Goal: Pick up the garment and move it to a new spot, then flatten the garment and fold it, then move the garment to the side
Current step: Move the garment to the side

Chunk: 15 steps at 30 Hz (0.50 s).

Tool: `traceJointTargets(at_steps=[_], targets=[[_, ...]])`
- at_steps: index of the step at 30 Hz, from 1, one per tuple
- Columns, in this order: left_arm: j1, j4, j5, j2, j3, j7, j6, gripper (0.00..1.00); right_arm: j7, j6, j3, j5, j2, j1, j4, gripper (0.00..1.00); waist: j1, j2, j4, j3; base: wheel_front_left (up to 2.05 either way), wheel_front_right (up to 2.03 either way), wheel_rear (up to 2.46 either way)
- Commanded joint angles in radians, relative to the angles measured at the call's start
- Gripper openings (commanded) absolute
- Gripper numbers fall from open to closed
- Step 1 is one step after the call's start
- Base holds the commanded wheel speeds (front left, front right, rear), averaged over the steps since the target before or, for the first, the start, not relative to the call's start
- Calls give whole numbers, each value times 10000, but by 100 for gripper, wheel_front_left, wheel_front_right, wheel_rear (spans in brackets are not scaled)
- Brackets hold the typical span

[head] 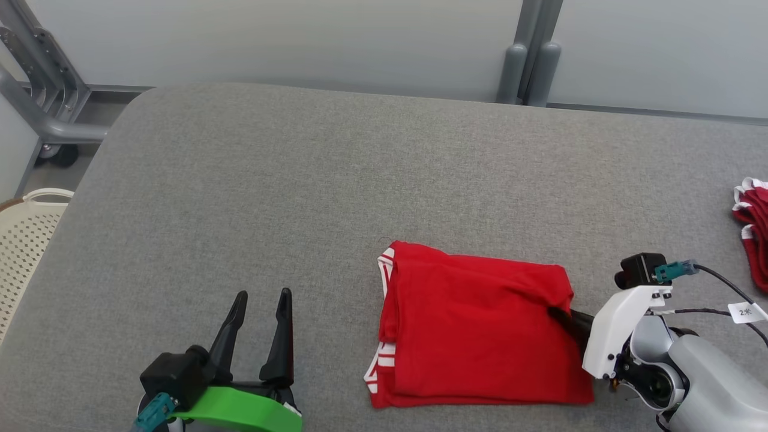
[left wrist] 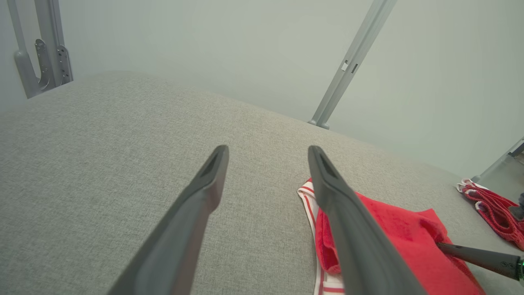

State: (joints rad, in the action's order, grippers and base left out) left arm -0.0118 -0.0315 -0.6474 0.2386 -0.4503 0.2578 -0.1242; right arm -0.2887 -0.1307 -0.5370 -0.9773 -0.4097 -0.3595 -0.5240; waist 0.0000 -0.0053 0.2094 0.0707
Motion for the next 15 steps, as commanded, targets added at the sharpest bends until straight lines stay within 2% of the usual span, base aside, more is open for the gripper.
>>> traceJointTargets(at_steps=[1, 9, 15], targets=[[-160, 3, 82, -12, 63, 63, 22, 100, 148, 0, -93, -104, -88, -198, -16, 0, 0, 53, -62, 32, 0, 0, 0], [-275, 52, 175, -17, 33, 77, 96, 100, 490, 0, -458, -142, -848, -695, 169, 0, 0, 53, -531, 113, 0, 0, 0], [-496, 48, 301, -62, -122, 64, 186, 100, 508, 0, -476, 73, -1443, -1187, 127, 0, 0, 53, -1159, 210, 0, 0, 0]])
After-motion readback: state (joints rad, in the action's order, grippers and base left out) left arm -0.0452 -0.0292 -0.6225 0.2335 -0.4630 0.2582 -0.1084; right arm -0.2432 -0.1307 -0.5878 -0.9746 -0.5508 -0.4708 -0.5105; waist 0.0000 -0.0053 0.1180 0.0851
